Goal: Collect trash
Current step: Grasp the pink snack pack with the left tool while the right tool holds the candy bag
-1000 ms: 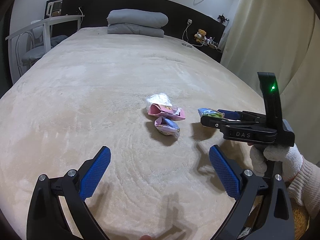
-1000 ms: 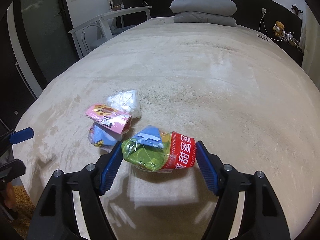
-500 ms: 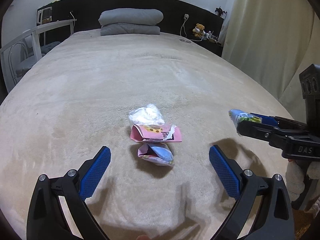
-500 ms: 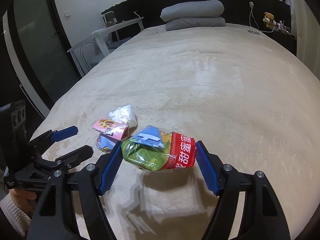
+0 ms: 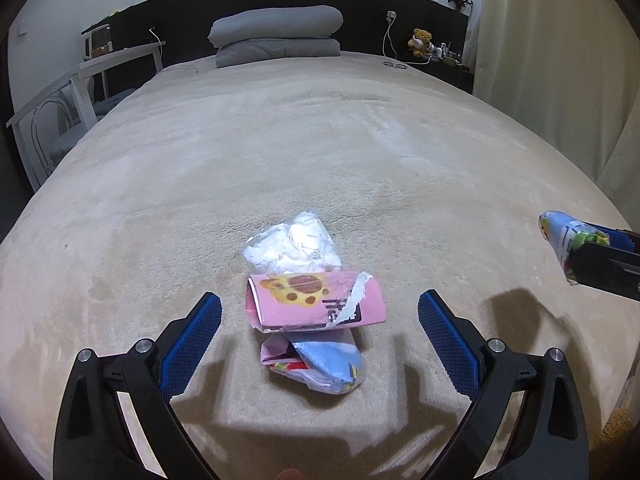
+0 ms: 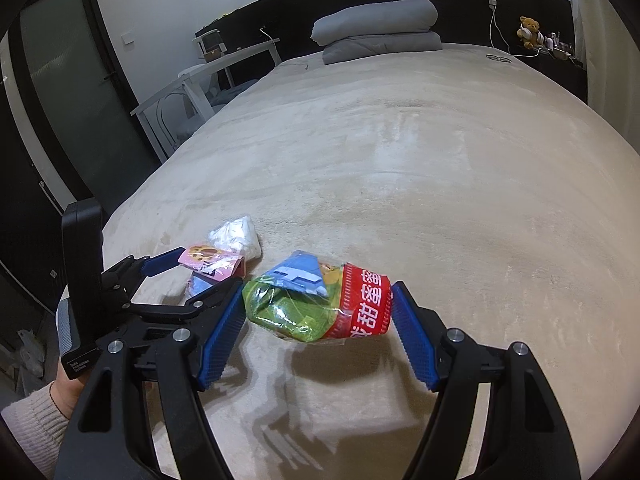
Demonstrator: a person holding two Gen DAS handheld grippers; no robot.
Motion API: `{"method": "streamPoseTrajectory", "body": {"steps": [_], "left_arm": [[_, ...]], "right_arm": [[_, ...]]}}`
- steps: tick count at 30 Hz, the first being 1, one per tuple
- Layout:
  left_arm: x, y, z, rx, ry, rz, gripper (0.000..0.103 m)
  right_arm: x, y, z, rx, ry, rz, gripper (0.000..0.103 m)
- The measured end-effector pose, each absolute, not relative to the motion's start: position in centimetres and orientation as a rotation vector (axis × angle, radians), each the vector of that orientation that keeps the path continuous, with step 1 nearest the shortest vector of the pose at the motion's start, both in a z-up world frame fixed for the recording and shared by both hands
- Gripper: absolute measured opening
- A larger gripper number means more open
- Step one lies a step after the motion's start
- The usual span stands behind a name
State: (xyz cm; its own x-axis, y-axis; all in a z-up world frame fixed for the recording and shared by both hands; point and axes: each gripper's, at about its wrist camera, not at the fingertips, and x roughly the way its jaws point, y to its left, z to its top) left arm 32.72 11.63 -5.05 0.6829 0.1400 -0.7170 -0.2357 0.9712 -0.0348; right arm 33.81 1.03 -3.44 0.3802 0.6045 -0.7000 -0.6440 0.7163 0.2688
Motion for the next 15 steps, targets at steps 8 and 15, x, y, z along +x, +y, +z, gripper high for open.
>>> {"method": "streamPoseTrajectory", "body": {"steps": [8, 15], "left_arm": [[33.65, 11.47, -5.39, -0.107, 0.813, 0.233, 0.070], [33.02, 11.61, -4.70, -0.108, 0.786, 0.223, 0.066]], "right_arm": [[33.85, 1.06, -3.23, -0.057, 0.869, 0.803, 0.072], [33.67, 1.23, -2.95, -0.059, 0.865, 0.806, 0.072]]}}
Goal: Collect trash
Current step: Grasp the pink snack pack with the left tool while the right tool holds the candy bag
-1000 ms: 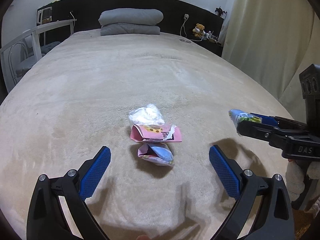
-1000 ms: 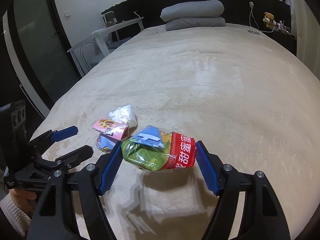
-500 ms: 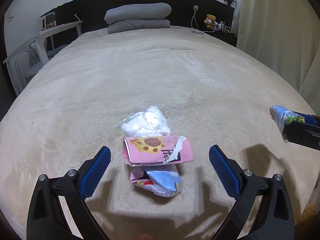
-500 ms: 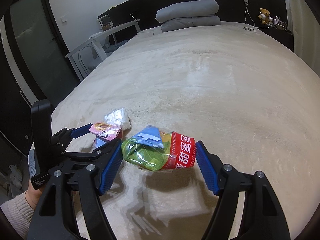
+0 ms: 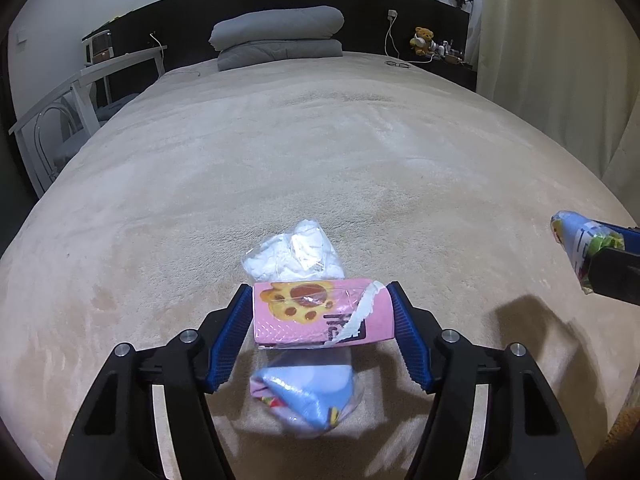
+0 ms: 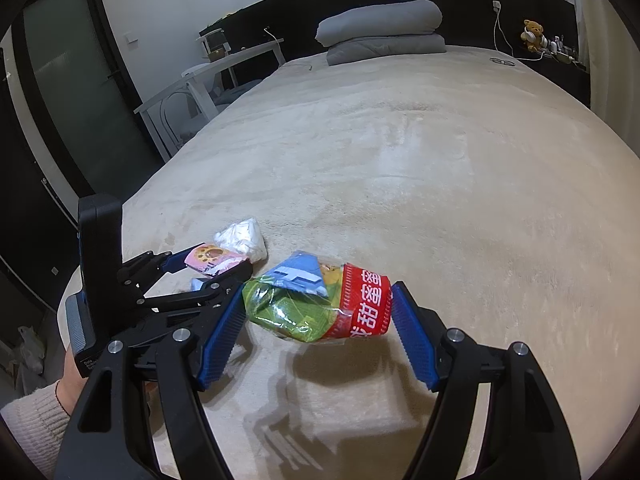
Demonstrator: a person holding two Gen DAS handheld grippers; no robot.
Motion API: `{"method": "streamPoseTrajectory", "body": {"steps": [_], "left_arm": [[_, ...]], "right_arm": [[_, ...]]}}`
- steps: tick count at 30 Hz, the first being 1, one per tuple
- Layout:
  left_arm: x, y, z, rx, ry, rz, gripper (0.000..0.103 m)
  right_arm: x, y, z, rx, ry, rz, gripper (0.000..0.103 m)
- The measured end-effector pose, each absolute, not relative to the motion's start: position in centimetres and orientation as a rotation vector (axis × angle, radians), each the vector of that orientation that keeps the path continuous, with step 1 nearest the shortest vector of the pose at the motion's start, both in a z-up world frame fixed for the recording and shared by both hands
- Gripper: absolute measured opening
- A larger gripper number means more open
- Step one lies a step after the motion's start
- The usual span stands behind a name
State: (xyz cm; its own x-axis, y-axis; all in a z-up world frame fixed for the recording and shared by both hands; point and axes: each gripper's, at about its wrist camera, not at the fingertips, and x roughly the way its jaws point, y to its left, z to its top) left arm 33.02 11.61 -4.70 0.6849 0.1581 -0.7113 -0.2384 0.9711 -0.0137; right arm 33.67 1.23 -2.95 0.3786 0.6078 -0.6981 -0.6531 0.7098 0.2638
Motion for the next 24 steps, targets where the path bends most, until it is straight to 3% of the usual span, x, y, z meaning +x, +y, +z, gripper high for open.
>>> {"method": "streamPoseTrajectory", "body": {"steps": [24], "left_arm": [[26.2, 10.8, -0.5, -0.219, 0.637, 0.164, 0.066]], "right_arm": [[31.1, -0.2, -2.2, -0.034, 0.840, 0.786, 0.072]]}}
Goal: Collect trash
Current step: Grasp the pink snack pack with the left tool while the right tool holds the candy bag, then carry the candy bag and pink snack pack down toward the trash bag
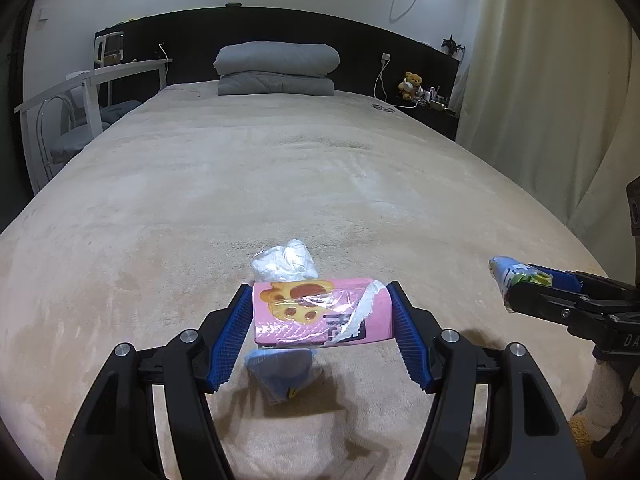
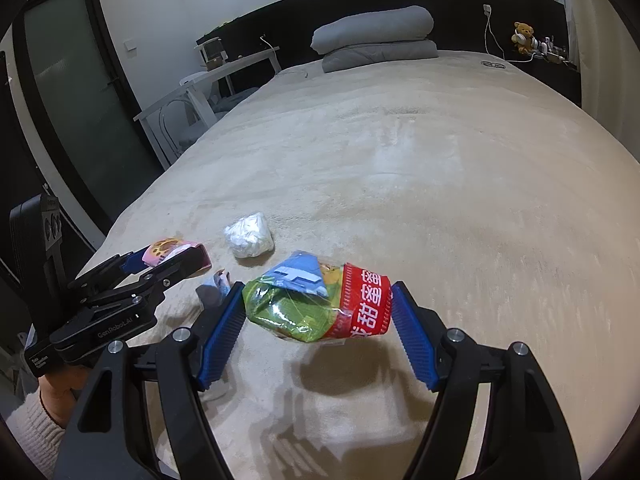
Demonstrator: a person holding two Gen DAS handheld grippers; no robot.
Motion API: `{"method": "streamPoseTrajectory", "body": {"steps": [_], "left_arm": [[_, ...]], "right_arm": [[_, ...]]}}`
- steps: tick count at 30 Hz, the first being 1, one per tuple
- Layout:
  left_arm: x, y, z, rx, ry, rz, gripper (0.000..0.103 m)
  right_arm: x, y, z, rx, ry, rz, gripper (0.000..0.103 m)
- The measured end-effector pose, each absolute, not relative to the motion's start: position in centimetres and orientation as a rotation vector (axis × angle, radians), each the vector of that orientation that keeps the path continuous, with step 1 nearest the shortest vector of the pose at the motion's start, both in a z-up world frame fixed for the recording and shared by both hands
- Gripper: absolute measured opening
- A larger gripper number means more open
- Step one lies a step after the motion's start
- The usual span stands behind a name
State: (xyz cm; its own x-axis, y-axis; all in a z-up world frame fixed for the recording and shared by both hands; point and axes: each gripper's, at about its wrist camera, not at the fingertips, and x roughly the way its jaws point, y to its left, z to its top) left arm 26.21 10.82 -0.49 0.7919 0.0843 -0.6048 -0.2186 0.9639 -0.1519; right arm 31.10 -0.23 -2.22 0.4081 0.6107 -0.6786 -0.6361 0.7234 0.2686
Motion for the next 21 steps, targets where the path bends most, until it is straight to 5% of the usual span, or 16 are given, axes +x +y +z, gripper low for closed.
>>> {"method": "streamPoseTrajectory", "body": {"steps": [21], "left_arm": [[16.3, 8.1, 1.4, -0.274, 0.528, 0.113, 0.066]], "right_arm": [[22.5, -4.4, -1.8, 0.008, 0.793, 0.809, 0.072]]}}
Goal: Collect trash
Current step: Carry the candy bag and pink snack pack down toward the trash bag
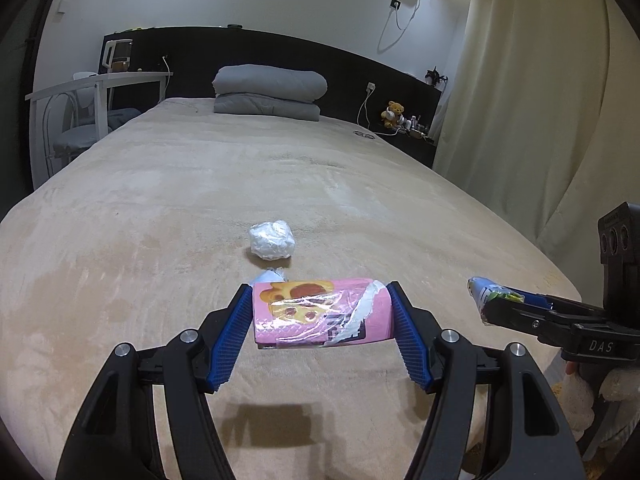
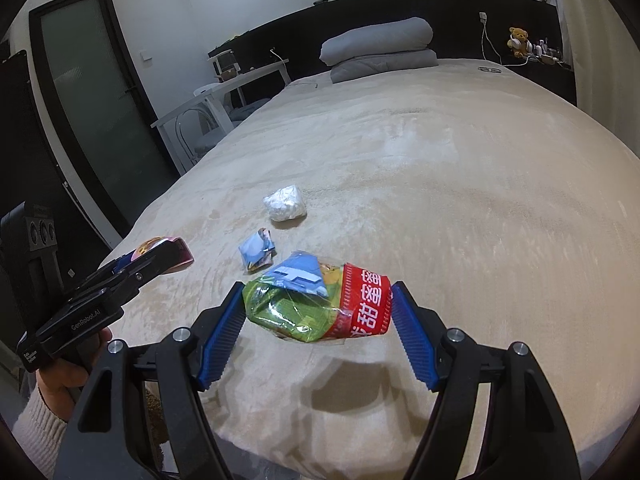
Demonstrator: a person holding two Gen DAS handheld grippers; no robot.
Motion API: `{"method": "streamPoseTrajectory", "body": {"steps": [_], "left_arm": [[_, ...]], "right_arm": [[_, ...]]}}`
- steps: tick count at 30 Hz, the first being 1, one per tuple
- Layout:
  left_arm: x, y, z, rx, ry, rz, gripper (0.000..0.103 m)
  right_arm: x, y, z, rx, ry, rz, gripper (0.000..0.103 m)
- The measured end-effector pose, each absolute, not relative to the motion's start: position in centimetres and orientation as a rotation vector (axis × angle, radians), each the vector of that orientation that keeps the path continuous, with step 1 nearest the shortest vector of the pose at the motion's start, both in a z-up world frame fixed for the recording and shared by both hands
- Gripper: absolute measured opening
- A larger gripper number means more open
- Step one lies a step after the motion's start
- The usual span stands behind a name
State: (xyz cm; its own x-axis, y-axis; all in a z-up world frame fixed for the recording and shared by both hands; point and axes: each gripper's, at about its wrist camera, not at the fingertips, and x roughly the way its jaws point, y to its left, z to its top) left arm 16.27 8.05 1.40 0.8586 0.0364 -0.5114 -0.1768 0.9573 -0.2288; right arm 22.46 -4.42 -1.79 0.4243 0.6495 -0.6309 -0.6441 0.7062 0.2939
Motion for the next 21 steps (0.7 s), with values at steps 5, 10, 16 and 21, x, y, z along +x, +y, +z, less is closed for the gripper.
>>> {"method": "streamPoseTrajectory", "body": {"steps": [5, 10, 16, 21], "left_arm": [[13.9, 6.8, 1.3, -0.279, 0.520, 0.100, 0.065], [11.6, 5.2, 0.9, -0.285, 0.516, 0.080, 0.065], [9.3, 3.8, 0.5, -0.303, 0.515, 0.057, 0.066], [8.3, 2.5, -0.2, -0.313, 0.529, 0.030, 0.065]], "right_arm": [[19.8, -5.7, -2.1, 0.007, 0.786, 0.813, 0.072], [17.8, -6.6, -2.6, 0.005, 0.788, 0.823, 0.072], [15.9, -7.7, -3.1, -0.004, 0.790, 0.835, 0.072], [15.0, -8.5, -3.5, -0.005, 0.795, 0.848, 0.072]]}}
